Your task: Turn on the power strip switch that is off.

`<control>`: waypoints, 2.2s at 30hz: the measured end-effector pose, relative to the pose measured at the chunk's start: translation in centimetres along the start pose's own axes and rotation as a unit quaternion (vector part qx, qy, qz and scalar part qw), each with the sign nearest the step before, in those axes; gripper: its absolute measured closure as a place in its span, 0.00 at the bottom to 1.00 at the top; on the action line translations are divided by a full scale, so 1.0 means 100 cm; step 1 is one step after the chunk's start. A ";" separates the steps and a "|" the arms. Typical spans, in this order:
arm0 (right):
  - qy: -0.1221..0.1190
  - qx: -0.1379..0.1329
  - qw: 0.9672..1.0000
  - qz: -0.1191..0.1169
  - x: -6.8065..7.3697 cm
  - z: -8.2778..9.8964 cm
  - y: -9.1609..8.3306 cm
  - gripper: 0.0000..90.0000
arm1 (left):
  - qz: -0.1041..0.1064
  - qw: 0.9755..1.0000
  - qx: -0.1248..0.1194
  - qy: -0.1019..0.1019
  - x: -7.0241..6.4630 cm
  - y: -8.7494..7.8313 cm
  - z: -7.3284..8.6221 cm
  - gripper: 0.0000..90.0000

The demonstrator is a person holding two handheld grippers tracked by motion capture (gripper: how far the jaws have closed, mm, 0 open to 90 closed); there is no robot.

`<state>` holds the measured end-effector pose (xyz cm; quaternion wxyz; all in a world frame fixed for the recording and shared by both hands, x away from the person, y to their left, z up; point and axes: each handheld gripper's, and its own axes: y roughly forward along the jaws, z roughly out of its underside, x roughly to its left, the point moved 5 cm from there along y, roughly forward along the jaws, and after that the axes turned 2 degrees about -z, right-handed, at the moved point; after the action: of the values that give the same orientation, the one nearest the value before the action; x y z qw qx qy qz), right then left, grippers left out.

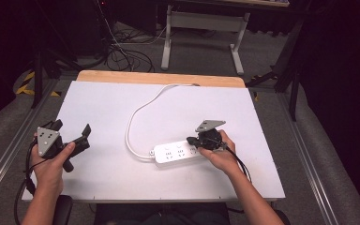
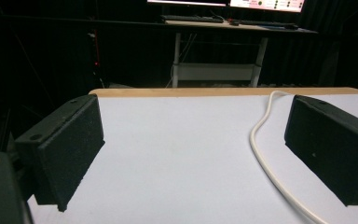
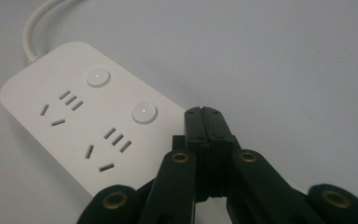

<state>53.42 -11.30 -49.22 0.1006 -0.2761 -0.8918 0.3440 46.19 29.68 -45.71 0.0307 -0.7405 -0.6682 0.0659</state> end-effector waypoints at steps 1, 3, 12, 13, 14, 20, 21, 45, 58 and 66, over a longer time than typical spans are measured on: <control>0.000 0.000 1.000 0.000 0.000 0.000 0.000 1.00 | 0.000 1.000 0.000 0.001 0.000 0.000 0.000 0.06; 0.006 -0.004 1.000 -0.005 -0.001 0.001 0.000 1.00 | 0.001 1.000 0.000 -0.001 0.000 0.000 0.000 0.06; 0.010 -0.006 1.000 -0.001 0.000 0.002 0.000 1.00 | 0.000 1.000 -0.001 -0.003 0.001 -0.001 0.000 0.06; 0.010 -0.006 1.000 -0.001 0.000 0.002 0.000 1.00 | 0.000 1.000 -0.001 -0.002 0.001 -0.001 0.000 0.06; 0.011 -0.007 1.000 -0.001 0.000 0.003 0.001 1.00 | 0.001 1.000 0.000 -0.002 0.001 -0.001 0.000 0.06; 0.010 -0.007 1.000 0.012 0.002 0.003 0.001 1.00 | -0.002 1.000 0.000 -0.004 0.001 -0.001 0.000 0.06; 0.014 -0.007 1.000 0.012 0.002 0.003 0.002 1.00 | -0.002 1.000 0.000 -0.004 0.001 -0.001 0.001 0.06; 0.018 -0.002 1.000 0.020 0.003 0.004 0.002 1.00 | -0.005 1.000 0.002 -0.007 0.004 -0.003 0.002 0.06; 0.026 -0.002 0.999 0.018 0.002 0.003 0.002 1.00 | -0.005 1.000 0.002 -0.007 0.004 -0.003 0.002 0.06; 0.030 -0.004 0.999 0.025 0.003 0.003 0.001 1.00 | -0.001 1.000 0.002 -0.005 0.003 -0.002 0.001 0.06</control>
<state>53.10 -11.22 -49.48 0.1176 -0.3085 -0.8828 0.3342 46.00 29.97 -45.80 0.0286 -0.7394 -0.6689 0.0710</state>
